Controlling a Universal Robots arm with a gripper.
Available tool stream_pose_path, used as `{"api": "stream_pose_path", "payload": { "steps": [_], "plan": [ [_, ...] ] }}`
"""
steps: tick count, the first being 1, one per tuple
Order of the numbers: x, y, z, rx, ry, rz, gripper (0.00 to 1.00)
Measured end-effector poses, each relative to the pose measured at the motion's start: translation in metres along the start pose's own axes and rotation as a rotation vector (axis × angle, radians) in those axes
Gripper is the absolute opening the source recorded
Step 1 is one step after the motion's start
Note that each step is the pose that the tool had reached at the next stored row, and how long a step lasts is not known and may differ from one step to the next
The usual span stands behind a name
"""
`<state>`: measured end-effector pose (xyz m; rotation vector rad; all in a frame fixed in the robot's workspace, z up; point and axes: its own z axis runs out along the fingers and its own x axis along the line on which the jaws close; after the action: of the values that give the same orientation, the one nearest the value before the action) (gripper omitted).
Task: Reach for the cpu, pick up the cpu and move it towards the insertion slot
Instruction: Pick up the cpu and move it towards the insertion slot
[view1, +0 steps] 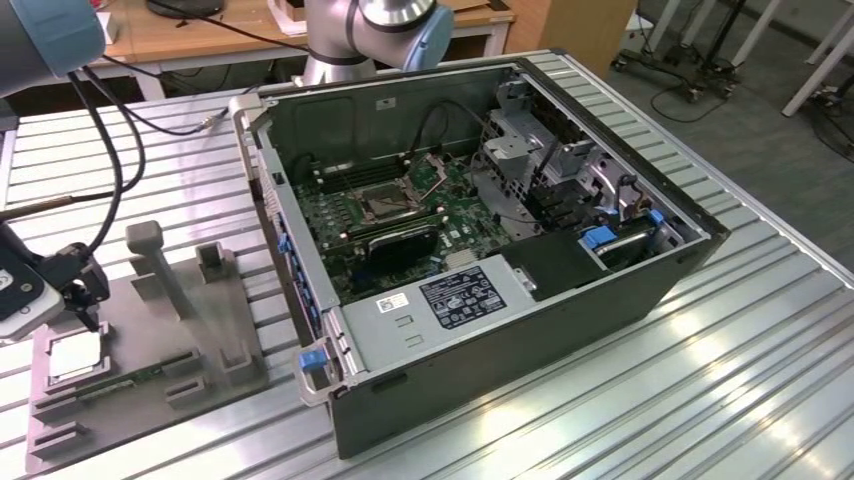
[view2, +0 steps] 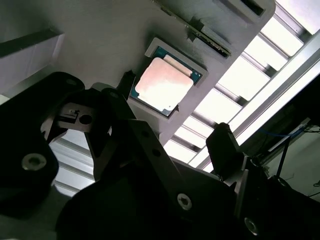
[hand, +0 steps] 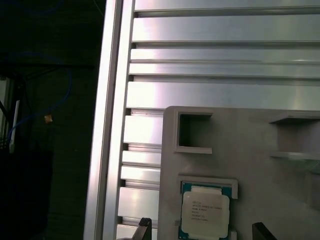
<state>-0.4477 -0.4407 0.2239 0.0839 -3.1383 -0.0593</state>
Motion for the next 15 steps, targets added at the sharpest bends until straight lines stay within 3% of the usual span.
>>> {"api": "stream_pose_path", "payload": {
  "steps": [15],
  "plan": [
    [0.0002,-0.0034,0.003,-0.0026,-0.0003,0.0,0.84]
  ]
}}
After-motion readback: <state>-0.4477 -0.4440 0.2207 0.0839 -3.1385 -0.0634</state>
